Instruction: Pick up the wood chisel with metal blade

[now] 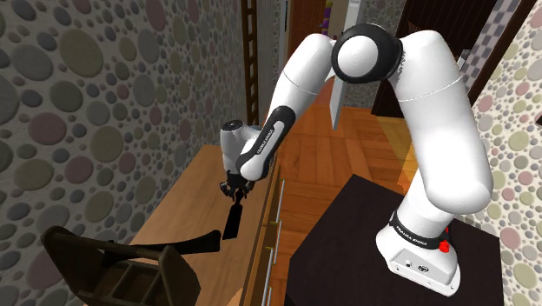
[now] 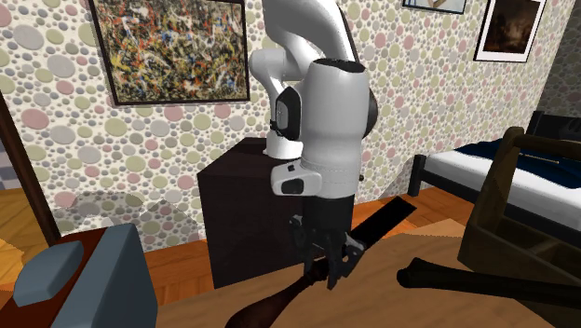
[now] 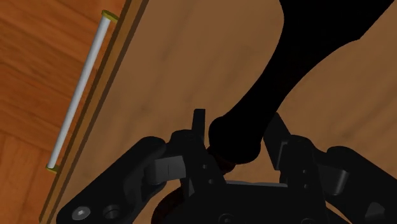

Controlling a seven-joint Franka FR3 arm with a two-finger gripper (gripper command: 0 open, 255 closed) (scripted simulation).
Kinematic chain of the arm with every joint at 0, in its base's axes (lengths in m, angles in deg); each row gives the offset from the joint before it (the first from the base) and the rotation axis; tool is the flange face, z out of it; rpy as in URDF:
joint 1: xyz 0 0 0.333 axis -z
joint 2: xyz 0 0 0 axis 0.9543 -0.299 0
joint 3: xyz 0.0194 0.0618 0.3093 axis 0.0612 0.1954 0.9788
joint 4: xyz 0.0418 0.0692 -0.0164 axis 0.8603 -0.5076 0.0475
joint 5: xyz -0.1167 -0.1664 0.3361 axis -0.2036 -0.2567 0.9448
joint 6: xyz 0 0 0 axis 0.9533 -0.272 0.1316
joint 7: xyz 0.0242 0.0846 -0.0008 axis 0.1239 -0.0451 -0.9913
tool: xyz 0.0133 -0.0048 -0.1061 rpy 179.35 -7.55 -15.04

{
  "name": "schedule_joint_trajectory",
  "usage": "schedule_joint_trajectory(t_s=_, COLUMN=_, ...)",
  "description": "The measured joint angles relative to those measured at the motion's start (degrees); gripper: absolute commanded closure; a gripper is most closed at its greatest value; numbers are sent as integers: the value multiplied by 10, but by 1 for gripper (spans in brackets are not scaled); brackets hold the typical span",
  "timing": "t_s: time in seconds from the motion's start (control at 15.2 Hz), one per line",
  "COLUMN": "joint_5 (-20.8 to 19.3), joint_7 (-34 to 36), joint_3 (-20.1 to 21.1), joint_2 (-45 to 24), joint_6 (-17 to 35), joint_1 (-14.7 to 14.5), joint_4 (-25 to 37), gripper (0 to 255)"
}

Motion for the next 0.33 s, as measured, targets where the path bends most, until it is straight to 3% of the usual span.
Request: schedule_joint_trajectory(t_s=0.33, joint_5=10, joint_7=-9, joint_3=11, joint_2=33, joint_6=-23, joint_1=9, joint_4=-10, gripper=255)
